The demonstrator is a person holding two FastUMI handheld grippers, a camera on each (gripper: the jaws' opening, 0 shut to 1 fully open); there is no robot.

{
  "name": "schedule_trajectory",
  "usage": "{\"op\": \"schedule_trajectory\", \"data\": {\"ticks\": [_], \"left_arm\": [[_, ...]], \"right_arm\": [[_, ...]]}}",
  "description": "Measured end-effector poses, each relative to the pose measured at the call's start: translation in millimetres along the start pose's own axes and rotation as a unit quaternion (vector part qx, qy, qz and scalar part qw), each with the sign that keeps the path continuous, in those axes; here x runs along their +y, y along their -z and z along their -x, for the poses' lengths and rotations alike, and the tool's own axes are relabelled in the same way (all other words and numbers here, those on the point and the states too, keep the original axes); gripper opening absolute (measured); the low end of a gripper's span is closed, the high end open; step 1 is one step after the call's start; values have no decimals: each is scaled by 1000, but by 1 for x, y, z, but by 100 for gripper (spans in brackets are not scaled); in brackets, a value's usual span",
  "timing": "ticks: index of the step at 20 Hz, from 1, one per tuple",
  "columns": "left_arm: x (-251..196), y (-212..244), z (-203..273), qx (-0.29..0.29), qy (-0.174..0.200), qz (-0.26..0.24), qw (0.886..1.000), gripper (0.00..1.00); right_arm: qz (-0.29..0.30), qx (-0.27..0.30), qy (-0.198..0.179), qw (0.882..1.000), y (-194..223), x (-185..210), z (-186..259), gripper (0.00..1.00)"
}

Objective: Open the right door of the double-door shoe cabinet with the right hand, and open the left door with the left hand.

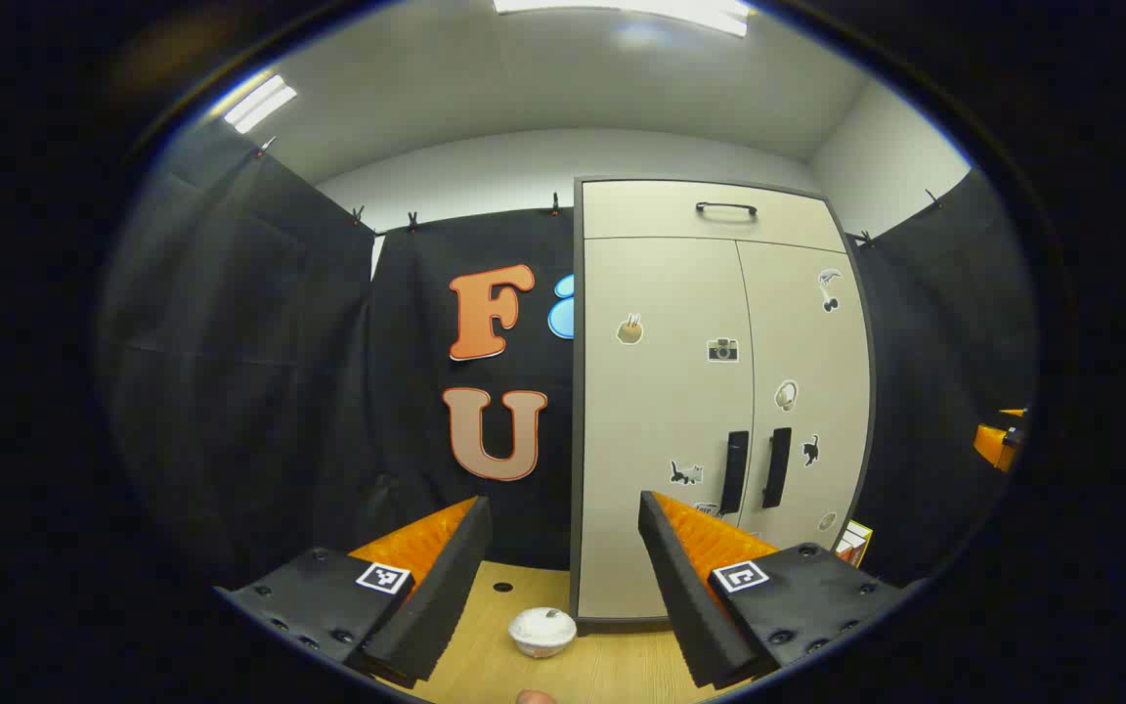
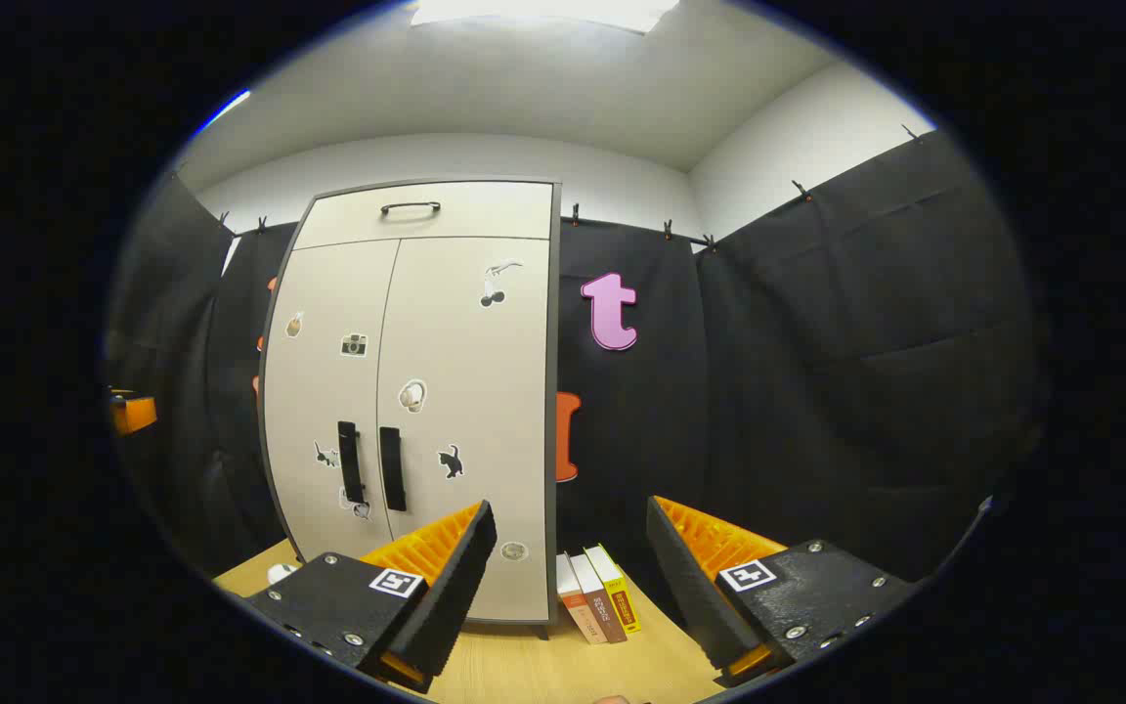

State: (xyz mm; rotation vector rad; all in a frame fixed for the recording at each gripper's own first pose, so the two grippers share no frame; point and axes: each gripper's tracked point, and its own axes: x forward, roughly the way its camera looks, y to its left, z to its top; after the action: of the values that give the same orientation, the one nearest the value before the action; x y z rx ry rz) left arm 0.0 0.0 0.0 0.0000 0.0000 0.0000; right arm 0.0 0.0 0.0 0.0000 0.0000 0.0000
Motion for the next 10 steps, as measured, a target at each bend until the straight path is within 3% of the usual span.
{"op": "schedule_trajectory", "data": {"ticks": [10], "left_arm": [[0,-11,5,-5,-3,18,1000,96]], "right_arm": [[12,2,26,1000,-5,-30,10,94]]}}
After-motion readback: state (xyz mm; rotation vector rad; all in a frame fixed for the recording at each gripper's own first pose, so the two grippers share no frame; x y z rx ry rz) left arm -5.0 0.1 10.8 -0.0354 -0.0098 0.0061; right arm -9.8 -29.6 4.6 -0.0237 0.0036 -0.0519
